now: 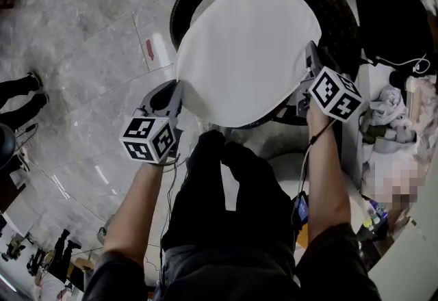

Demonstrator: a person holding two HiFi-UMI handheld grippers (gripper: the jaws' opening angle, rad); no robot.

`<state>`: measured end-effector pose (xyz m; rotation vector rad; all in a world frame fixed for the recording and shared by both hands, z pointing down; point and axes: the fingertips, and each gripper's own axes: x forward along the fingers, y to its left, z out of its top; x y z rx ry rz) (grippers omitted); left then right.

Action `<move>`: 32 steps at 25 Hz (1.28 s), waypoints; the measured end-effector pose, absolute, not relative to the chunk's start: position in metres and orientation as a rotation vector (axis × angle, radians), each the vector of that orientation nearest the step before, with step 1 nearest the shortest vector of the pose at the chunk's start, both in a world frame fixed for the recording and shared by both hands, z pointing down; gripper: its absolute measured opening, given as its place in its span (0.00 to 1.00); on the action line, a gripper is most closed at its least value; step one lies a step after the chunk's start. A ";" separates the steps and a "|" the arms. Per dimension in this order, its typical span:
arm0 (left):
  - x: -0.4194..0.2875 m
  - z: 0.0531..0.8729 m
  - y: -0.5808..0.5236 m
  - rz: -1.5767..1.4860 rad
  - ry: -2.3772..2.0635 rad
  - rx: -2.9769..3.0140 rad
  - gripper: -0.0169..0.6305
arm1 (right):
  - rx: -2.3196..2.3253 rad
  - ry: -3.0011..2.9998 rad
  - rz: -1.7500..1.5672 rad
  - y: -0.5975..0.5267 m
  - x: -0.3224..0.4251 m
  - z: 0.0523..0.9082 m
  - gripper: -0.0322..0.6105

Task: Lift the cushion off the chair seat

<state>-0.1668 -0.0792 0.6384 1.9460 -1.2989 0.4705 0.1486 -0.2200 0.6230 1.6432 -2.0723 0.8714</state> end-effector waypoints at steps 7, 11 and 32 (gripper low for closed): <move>-0.166 0.522 -0.124 0.403 -1.349 2.101 0.06 | 1.745 -2.188 0.738 -0.243 0.158 0.487 0.11; -0.161 0.460 -0.145 0.368 -1.372 2.176 0.06 | 1.796 -2.236 0.676 -0.249 0.167 0.419 0.11; -0.110 0.119 -0.228 0.082 -1.473 2.616 0.06 | 2.159 -2.507 0.224 -0.228 0.232 0.057 0.11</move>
